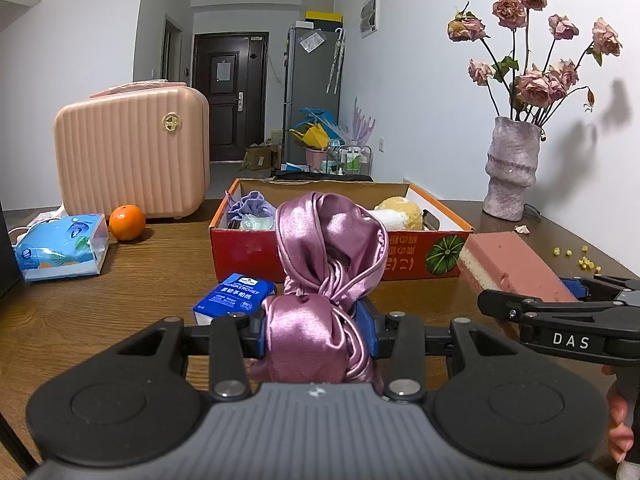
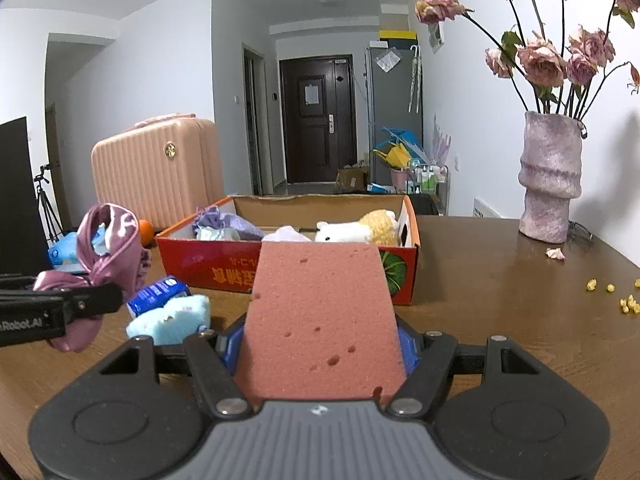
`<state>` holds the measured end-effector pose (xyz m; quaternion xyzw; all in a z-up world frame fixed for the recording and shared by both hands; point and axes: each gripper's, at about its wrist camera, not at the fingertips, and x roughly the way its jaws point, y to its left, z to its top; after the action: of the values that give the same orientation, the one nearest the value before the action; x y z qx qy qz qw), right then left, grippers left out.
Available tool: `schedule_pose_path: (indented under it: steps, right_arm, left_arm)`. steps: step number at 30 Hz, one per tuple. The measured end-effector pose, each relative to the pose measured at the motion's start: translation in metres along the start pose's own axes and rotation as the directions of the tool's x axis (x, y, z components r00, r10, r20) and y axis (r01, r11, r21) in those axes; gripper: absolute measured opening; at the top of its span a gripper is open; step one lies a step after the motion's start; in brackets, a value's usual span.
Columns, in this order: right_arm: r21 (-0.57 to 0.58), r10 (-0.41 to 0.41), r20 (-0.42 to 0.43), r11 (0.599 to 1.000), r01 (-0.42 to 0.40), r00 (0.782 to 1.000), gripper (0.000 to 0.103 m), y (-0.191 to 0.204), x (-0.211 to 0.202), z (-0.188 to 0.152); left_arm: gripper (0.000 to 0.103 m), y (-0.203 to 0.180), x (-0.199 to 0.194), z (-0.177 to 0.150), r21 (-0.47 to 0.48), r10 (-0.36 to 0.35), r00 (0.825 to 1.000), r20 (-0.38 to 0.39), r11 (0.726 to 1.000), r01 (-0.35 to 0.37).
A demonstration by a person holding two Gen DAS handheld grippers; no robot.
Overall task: Organize soft objects
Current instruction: 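Carry the bow in the left tool while the right tool carries the sponge over the box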
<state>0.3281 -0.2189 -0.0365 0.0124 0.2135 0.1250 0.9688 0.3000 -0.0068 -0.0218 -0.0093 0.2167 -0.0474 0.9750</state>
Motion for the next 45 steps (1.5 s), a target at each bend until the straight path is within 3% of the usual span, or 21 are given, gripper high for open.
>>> schedule_pose_path:
  steps: [22,45]
  right_arm:
    - [-0.01,-0.004,0.071,1.0,0.005,0.997,0.069,0.007,0.015,0.032]
    - [-0.017,-0.012,0.118,1.0,0.014,0.993,0.069,0.0,0.064,0.069]
  left_arm:
    - [0.042,0.005,0.011,0.027,-0.012,0.034,0.999,0.032,0.999,-0.034]
    - [0.042,0.006,0.057,0.062,-0.066,0.046,0.997,0.056,0.997,-0.043]
